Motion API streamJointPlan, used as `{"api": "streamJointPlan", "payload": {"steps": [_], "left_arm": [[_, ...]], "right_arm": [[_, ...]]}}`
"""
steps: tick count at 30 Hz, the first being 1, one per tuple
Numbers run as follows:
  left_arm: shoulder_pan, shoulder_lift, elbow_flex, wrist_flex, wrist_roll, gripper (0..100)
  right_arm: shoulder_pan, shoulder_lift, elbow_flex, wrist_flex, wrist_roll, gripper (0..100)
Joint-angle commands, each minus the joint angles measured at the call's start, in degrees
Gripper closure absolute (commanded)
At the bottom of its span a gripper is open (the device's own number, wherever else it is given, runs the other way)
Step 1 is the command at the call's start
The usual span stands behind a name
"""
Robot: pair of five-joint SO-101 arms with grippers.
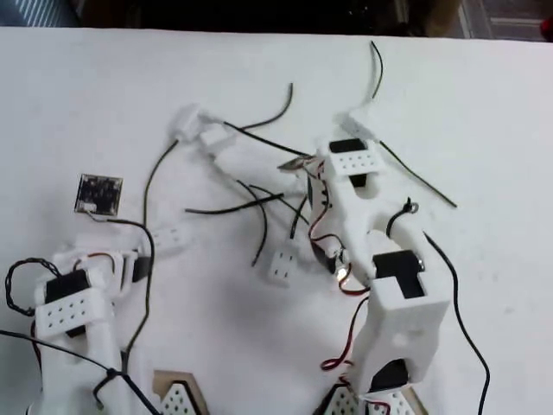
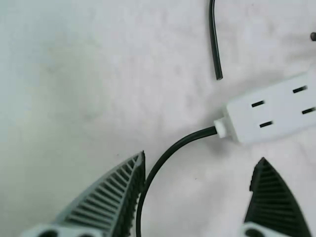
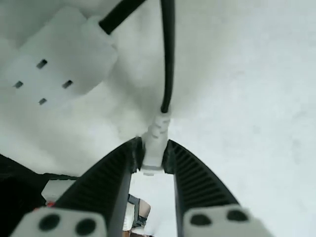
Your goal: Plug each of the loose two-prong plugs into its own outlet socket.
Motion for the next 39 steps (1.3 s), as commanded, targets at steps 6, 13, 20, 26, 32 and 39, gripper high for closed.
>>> {"api": "streamJointPlan", "payload": {"steps": [6, 13, 20, 26, 32, 39], "left_arm": [[-0.3, -1.4, 0.2, -1.1, -0.2, 66], [0.0, -1.5, -0.9, -1.1, 0.3, 66], [4.6, -1.5, -4.1, -0.7, 4.6, 66], [11.7, -1.5, -8.8, -0.6, 9.8, 66], [20.3, -1.5, -12.9, -0.6, 15.7, 66], [29.8, -2.4, -17.5, -0.6, 21.7, 66]], "right_arm": [[-0.9, -23.9, 2.2, 4.3, -1.2, 98.1], [-5.7, -44.7, 14.5, -3.5, -3.9, 98.1], [-14.4, -59.7, 27.1, -17.9, -12.0, 98.1], [-21.1, -66.1, 32.7, -26.9, -19.5, 98.1], [-25.3, -69.0, 37.2, -35.8, -25.2, 98.1], [-27.4, -69.5, 41.0, -40.1, -27.7, 98.1]]}}
